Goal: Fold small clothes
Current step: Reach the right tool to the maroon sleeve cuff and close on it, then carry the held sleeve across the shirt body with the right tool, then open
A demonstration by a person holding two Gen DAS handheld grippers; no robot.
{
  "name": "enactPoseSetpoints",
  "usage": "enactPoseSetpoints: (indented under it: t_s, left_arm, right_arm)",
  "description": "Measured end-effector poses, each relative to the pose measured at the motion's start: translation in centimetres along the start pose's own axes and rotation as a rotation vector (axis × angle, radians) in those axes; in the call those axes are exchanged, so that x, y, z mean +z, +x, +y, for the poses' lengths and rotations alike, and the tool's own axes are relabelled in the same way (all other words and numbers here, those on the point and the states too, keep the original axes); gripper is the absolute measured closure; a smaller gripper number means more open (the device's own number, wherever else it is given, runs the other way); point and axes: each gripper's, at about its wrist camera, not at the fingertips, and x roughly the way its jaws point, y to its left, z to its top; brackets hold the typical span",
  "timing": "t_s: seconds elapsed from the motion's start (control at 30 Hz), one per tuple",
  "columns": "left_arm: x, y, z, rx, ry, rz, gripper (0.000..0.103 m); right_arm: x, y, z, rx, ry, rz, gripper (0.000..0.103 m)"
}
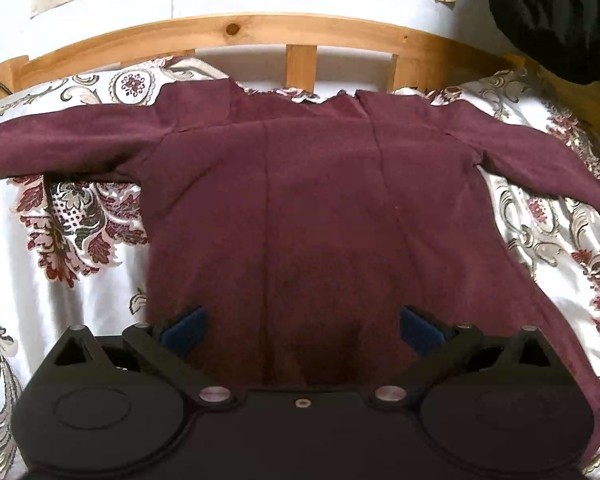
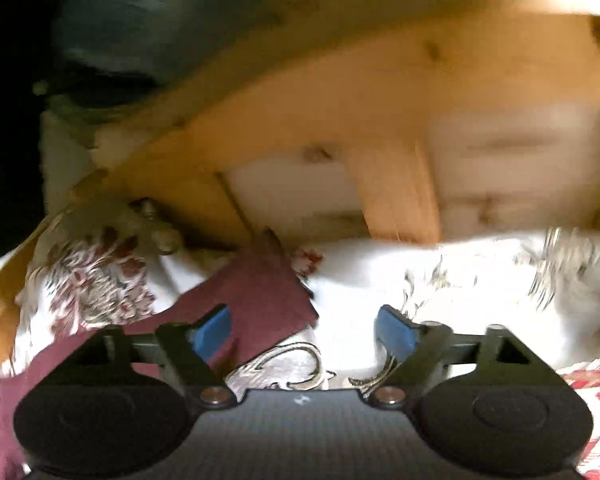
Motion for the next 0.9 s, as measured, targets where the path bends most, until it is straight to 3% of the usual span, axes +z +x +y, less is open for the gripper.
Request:
enactPoseSetpoints:
  t_s: [0.1,0.17,0.2,0.33,0.5,0.6,0.9]
  left_arm:
    - [0.2,0.2,0.5,0.013,-0.017,0.009,0.001]
    - [0.2,0.2,1.0,0.017,-0.040,0.010,0.001]
    - [0.3,0.2,1.2,0.018,-0.056,0.013,0.001]
    - [0.7,-0.2,1.9,0.027,-0.082,0.010,0.001]
    - [1.4,-1.0,2.2,0.098,-0.059,-0.007,0.001]
    - [1.9,-1.5,3.0,0.118,-0.077,-0.008,0.001]
    - [2.9,-2.5,7.0,0.207,-0.185,0.038,0.001]
  right_arm:
    - [0.1,1.1,-1.2,0.040,0.081,0.023,0.039]
    - [0.0,1.6,-1.3,0.065,0.101,0.035,0.057]
    - [-0.1,1.7,-1.4,0.070,0.108,0.043,0.072]
    - [-0.6,2.0,-0.6,0.068,0.119,0.025,0.088]
    - [-0.8,-0.5,2.5,0.087,-0.041,-0.098,0.096]
    - [-1.1,-2.6,6.4,0.138,-0.194,-0.190,0.096]
    - [-5.0,-10.7,21.4,0.510,-0.698,-0.331,0.097]
